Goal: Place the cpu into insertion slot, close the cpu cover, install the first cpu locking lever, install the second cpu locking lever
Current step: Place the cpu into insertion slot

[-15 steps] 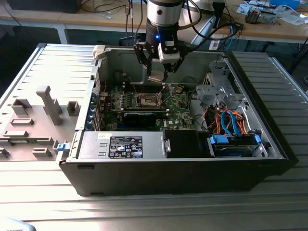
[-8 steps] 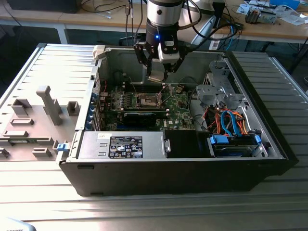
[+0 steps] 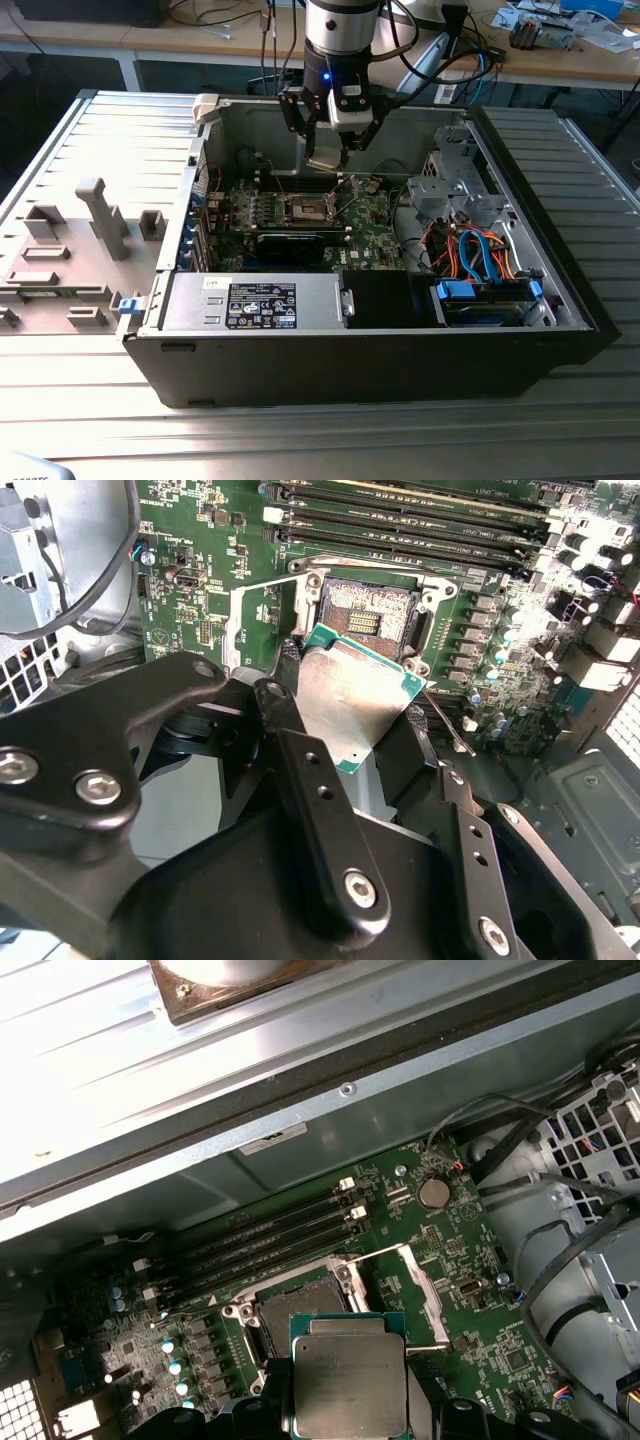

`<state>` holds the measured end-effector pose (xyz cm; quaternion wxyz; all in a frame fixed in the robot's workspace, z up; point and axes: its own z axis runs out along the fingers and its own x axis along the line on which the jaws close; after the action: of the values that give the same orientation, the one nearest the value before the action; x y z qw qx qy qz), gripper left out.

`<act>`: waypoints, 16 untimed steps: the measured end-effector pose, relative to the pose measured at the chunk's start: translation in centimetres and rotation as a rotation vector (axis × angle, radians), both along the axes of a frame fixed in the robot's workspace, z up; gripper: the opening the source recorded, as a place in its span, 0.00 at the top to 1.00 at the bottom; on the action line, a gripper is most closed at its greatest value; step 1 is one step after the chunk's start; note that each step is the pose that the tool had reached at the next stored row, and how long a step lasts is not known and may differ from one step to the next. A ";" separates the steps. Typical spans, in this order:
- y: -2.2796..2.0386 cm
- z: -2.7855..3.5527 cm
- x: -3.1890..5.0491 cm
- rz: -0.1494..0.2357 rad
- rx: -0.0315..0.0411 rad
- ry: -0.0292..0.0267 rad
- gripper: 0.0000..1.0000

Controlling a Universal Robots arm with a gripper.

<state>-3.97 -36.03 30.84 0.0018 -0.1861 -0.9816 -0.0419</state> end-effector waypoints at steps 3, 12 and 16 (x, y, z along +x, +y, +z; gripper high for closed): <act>0.00 0.00 0.00 -0.003 0.0000 0.0000 0.45; 0.00 -0.01 0.00 -0.016 0.0000 0.0000 0.45; 0.00 -0.01 0.00 -0.024 0.0001 0.0000 0.45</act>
<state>-3.97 -36.03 30.82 0.0013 -0.1981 -0.9793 -0.0420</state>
